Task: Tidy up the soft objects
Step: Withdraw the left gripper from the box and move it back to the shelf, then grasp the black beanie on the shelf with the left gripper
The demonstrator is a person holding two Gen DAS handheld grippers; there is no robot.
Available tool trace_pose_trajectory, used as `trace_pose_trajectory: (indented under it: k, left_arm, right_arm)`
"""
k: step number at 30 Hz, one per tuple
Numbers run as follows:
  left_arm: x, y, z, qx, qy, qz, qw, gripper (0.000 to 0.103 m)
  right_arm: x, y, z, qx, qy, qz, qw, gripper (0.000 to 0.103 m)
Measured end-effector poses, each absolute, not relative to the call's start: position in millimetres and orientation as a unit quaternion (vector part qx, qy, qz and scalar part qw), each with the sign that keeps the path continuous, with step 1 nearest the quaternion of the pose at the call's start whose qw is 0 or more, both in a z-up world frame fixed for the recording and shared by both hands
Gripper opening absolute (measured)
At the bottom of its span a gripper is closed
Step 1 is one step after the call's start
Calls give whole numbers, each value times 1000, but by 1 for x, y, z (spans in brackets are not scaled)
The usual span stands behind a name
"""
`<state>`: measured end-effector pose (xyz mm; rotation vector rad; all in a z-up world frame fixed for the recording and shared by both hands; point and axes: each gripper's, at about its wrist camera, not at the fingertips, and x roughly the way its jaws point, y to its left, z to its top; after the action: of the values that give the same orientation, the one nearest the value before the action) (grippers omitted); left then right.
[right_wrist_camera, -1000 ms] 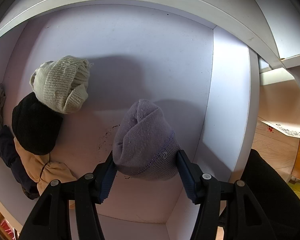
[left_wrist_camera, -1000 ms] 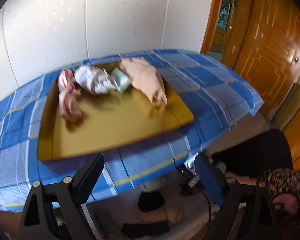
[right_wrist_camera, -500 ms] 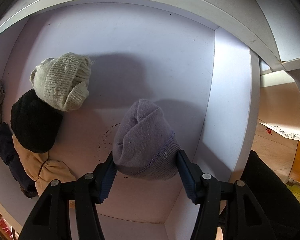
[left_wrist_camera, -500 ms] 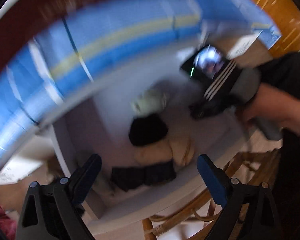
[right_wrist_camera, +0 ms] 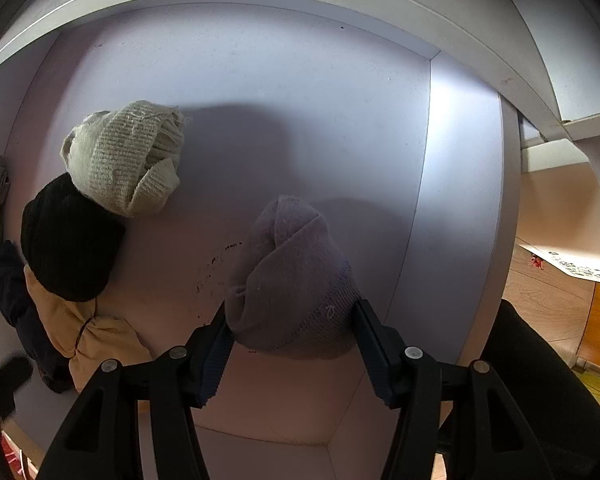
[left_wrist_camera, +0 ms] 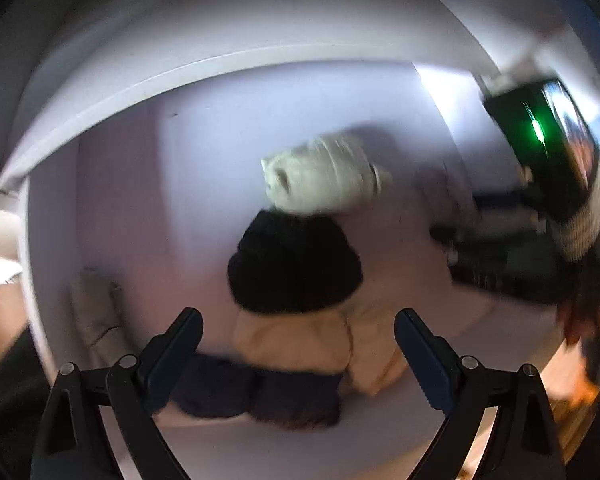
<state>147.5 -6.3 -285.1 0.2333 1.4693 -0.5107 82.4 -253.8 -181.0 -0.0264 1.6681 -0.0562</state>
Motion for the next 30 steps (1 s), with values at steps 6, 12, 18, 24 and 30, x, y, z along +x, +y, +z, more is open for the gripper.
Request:
trace_pose_trajectory:
  k: [6, 12, 18, 24, 30]
  left_arm:
    - [161, -2, -305, 61, 672, -209, 708, 100]
    - [169, -4, -320, 62, 677, -207, 704, 100]
    - [169, -8, -329, 88, 661, -200, 718, 97]
    - [168, -2, -332, 88, 664, -226, 707, 77]
    - [167, 24, -323, 69, 665, -221, 711, 70]
  right_arm:
    - [81, -253, -181, -9, 742, -25, 670, 60]
    - [78, -252, -182, -8, 743, -25, 669, 60]
    - [77, -252, -184, -9, 743, -24, 668, 61]
    - [76, -251, -184, -10, 743, -25, 669, 61]
    - [66, -244, -194, -38, 758, -30, 651, 58]
